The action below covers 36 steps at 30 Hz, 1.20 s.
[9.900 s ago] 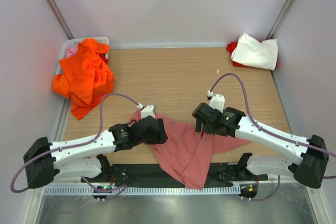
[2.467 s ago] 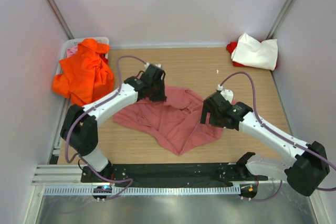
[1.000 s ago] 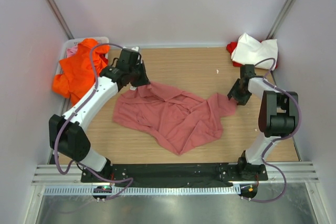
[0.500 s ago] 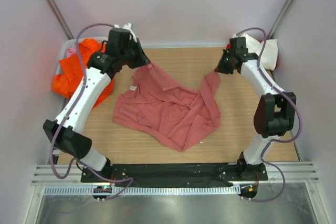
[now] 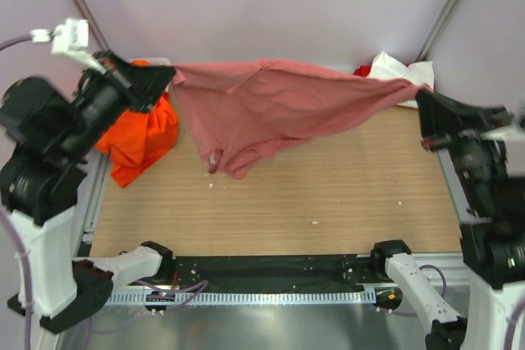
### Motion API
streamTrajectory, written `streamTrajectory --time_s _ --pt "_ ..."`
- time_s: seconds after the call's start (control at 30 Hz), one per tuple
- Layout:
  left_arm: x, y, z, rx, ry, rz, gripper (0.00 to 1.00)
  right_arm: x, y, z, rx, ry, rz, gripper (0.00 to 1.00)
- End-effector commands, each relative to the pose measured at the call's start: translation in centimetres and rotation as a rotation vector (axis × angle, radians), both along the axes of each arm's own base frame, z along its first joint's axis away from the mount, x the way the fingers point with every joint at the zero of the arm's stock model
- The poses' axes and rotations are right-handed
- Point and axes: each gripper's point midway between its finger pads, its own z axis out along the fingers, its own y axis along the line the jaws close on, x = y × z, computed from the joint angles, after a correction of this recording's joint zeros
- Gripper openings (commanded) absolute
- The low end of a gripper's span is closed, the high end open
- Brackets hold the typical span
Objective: Fold and stack the t-shirts
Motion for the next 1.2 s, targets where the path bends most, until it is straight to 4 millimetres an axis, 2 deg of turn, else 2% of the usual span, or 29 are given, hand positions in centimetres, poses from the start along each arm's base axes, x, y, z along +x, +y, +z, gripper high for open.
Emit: streamTrajectory --time_s 0.0,0.03,0.07,0.17,0.3,0.37,0.43,0.47,0.5,0.6,0.63,0.7,0.73,0.77,0.8,0.83,0.93,0.97,1.0,1.03,1.07,1.1,1.13,1.17 --pt "-6.6 0.3 4.0 -0.034 -0.231 -0.142 0.00 -3.6 -0.6 0.6 -0.050 -0.115 -0.023 0.01" --pt "-8.7 0.3 4.7 -0.037 -0.281 -0.190 0.00 -4.9 -0.9 1.0 -0.048 -0.146 -0.031 0.01" --pt "-11.3 1.2 5.9 -0.055 -0.356 -0.202 0.00 -7.4 -1.4 1.7 -0.048 -0.202 -0.047 0.01" --pt "-16.4 2.6 7.8 -0.066 -0.499 -0.239 0.00 -11.8 -2.7 2.7 -0.042 -0.289 -0.093 0.01" --pt "-21.4 3.9 9.8 -0.083 -0.621 -0.277 0.00 -15.9 -5.4 4.5 -0.009 -0.377 -0.223 0.01" --pt "-22.2 4.4 10.2 -0.092 -0.643 -0.266 0.00 -16.6 -6.5 5.1 0.015 -0.400 -0.267 0.01" --pt "-21.4 4.7 10.4 -0.089 -0.637 -0.228 0.00 -15.9 -7.6 5.6 0.037 -0.392 -0.319 0.01" --pt "-20.2 5.0 10.2 -0.084 -0.608 -0.187 0.00 -15.2 -7.8 5.6 0.041 -0.375 -0.320 0.01" --pt "-18.1 4.8 10.1 -0.070 -0.570 -0.147 0.00 -13.1 -7.9 5.6 0.037 -0.330 -0.334 0.01" --pt "-13.1 5.2 8.8 -0.026 -0.442 -0.021 0.00 -8.6 -8.7 4.5 0.039 -0.204 -0.401 0.01" --pt "-9.6 4.1 7.5 0.000 -0.357 -0.007 0.00 -5.0 -8.3 3.3 0.013 -0.115 -0.420 0.01" --pt "-5.9 4.0 6.2 0.019 -0.264 0.070 0.00 -0.2 -8.8 0.6 0.006 0.026 -0.506 0.01" --pt "-1.1 2.8 3.2 0.078 -0.129 0.103 0.00 4.2 -8.2 -2.1 -0.015 0.146 -0.531 0.01" --pt "1.0 2.8 2.1 0.109 -0.085 0.146 0.00 6.6 -8.4 -4.6 -0.037 0.228 -0.578 0.01" --pt "6.0 2.1 -1.6 0.171 0.039 0.206 0.00 10.8 -7.6 -8.2 -0.082 0.346 -0.598 0.01" --pt "8.3 1.7 -3.5 0.195 0.100 0.213 0.00 13.0 -7.4 -10.7 -0.115 0.413 -0.614 0.01" --pt "16.7 1.5 -10.9 0.121 0.347 0.169 0.00 18.8 -8.4 -19.8 -0.183 0.655 -0.701 0.01" --pt "22.4 1.8 -17.6 0.104 0.521 0.184 0.00 22.3 -8.0 -25.4 -0.181 0.792 -0.700 0.01" --pt "24.8 1.8 -20.7 0.105 0.590 0.182 0.00 23.8 -9.6 -28.0 -0.156 0.861 -0.714 0.01" --pt "26.2 1.3 -25.3 0.118 0.727 0.147 0.09 24.9 -9.4 -30.7 -0.152 0.938 -0.669 0.11" --pt "29.7 0.5 -29.0 0.123 0.785 0.116 0.23 27.2 -9.2 -34.2 -0.149 1.031 -0.644 0.35" --pt "30.4 -0.1 -31.3 0.140 0.833 0.080 0.38 27.4 -9.1 -35.4 -0.163 1.072 -0.629 0.74" --pt "29.8 -0.5 -31.6 0.154 0.861 0.067 0.67 27.8 -8.8 -35.8 -0.179 1.076 -0.632 0.88" --pt "29.2 -1.7 -31.6 0.185 0.854 0.057 0.81 27.5 -8.8 -35.8 -0.187 1.067 -0.640 0.99"
